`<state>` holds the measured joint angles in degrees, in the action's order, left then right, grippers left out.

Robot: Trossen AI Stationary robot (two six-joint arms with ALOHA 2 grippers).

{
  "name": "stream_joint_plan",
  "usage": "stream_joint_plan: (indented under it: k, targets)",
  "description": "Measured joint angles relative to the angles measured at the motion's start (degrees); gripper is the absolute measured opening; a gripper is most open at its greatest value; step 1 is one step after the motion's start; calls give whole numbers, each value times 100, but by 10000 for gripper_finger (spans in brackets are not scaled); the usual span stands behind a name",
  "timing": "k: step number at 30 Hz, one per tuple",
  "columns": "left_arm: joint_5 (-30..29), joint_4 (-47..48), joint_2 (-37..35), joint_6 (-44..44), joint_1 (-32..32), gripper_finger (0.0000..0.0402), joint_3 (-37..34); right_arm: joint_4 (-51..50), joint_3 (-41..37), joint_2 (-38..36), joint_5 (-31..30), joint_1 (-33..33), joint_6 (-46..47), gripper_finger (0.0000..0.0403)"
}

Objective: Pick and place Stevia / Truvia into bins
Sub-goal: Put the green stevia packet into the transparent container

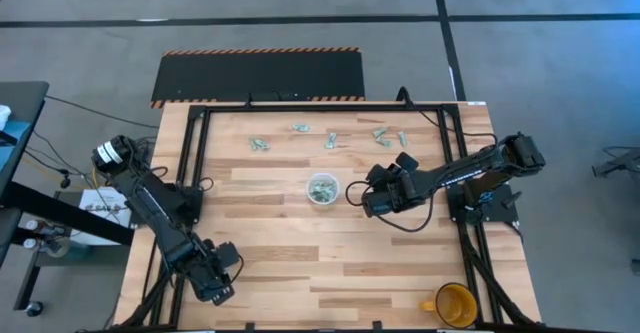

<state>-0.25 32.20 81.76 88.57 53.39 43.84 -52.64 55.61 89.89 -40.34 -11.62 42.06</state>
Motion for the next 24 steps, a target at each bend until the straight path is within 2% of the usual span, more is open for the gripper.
stream_joint_plan:
  k: [10, 14, 20, 24]
  targets:
    - [83, 231, 0, 81, -1, 132, -99, 40, 0, 0, 0, 0, 0, 134]
    - [-69, 559, 0, 76, -43, 132, -99, 70, 0, 0, -2, 0, -2, 134]
    - [-260, 528, 93, -199, -161, 132, -99, 70, 0, 0, -2, 0, -2, 134]
    - [54, 470, 463, -249, -186, 132, -99, 84, 0, 0, -2, 1, -4, 134]
